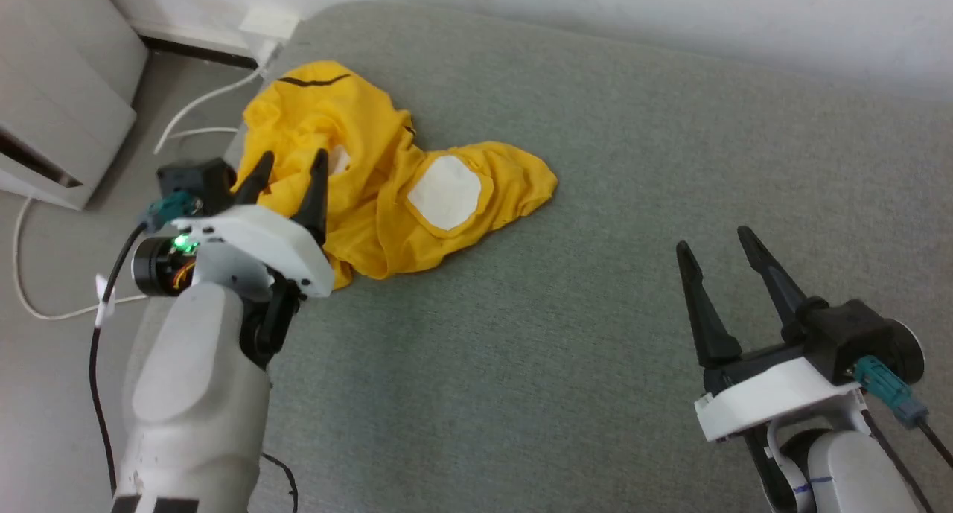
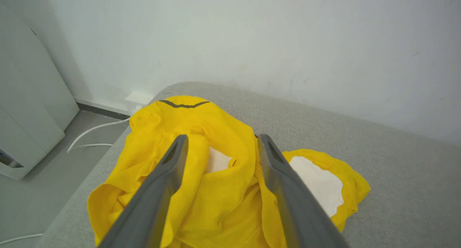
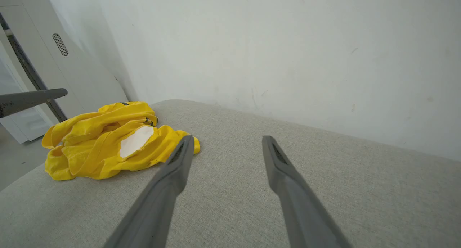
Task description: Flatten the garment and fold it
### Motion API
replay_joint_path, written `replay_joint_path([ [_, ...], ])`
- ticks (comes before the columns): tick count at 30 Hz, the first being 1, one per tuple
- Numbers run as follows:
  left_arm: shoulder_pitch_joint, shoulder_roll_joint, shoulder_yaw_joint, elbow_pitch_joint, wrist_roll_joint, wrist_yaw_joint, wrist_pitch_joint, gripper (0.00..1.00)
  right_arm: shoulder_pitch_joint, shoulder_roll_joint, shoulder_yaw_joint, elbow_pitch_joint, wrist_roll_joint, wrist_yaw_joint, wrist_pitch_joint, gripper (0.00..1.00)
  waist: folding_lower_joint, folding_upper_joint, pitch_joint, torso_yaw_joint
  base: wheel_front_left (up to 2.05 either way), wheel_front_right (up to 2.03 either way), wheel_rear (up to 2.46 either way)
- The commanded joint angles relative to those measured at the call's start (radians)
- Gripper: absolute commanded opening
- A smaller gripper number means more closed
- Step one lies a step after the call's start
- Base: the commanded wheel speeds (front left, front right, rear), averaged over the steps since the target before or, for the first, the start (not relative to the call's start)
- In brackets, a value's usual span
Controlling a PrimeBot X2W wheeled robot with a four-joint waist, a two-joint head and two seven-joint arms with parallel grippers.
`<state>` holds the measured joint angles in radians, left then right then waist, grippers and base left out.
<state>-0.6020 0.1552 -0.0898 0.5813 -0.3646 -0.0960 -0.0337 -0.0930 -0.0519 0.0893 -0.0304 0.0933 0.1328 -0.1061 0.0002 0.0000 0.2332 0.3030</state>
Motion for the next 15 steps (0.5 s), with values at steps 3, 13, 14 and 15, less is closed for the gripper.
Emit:
replay_joint_path([
  [3,-0.066,0.024,-0.049,0.083,-0.068,-0.008,0.056,1.00,-0.028,0.001,0.006,-0.001,0.000,-0.002,-0.007,1.00,-0.0002,0.0000,0.053,-0.040,0.00,0.00,0.00],
  [13,-0.171,0.086,-0.215,0.299,-0.263,-0.020,0.321,1.00,-0.061,0.001,0.027,0.012,0.016,-0.002,-0.023,1.00,-0.0002,0.0000,0.096,-0.058,0.00,0.00,0.00],
  [14,-0.178,0.088,-0.229,0.321,-0.281,-0.021,0.361,1.00,-0.063,0.001,0.028,0.013,0.018,-0.002,-0.024,1.00,-0.0002,0.0000,0.098,-0.058,0.00,0.00,0.00],
  [15,-0.185,0.091,-0.244,0.343,-0.296,-0.022,0.400,1.00,-0.066,0.001,0.030,0.015,0.020,-0.002,-0.025,1.00,-0.0002,0.0000,0.101,-0.058,0.00,0.00,0.00],
])
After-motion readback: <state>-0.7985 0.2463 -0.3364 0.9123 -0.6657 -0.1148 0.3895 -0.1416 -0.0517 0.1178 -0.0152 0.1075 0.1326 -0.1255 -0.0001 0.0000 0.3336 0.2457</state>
